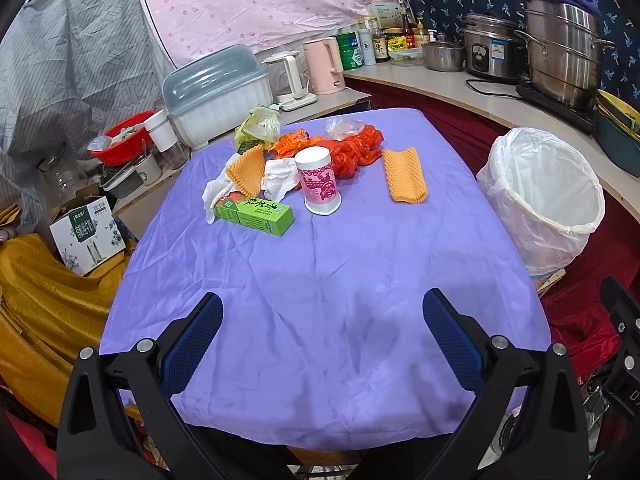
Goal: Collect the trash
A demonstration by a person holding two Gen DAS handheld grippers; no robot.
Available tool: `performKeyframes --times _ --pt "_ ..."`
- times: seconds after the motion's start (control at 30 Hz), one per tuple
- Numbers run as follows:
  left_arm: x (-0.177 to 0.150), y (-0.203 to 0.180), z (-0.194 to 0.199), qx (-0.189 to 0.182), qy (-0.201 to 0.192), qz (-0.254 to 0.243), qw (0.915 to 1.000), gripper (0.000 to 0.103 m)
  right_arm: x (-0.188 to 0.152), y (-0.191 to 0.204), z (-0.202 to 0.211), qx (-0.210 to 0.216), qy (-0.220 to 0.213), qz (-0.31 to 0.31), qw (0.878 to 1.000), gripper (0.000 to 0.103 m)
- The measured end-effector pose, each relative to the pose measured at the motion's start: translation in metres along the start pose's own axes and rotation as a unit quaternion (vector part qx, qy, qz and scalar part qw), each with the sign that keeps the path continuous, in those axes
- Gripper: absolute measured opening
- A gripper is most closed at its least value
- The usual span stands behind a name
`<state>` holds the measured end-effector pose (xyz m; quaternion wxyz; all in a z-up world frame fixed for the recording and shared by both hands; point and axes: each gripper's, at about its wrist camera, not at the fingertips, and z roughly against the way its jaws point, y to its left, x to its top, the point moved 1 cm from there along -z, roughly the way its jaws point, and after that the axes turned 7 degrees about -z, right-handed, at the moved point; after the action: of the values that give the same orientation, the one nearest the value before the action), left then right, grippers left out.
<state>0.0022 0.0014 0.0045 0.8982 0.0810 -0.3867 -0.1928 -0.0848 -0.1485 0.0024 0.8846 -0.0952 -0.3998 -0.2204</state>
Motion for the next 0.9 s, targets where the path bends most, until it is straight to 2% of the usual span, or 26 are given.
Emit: performKeyframes --times 0.9 --pt "-0.0002 0.0002 -0.0005 -0.002 0.001 0.001 1.0 0.096 0.001 0.001 -0.0003 0.001 0.0 -0.001 1.0 0.096"
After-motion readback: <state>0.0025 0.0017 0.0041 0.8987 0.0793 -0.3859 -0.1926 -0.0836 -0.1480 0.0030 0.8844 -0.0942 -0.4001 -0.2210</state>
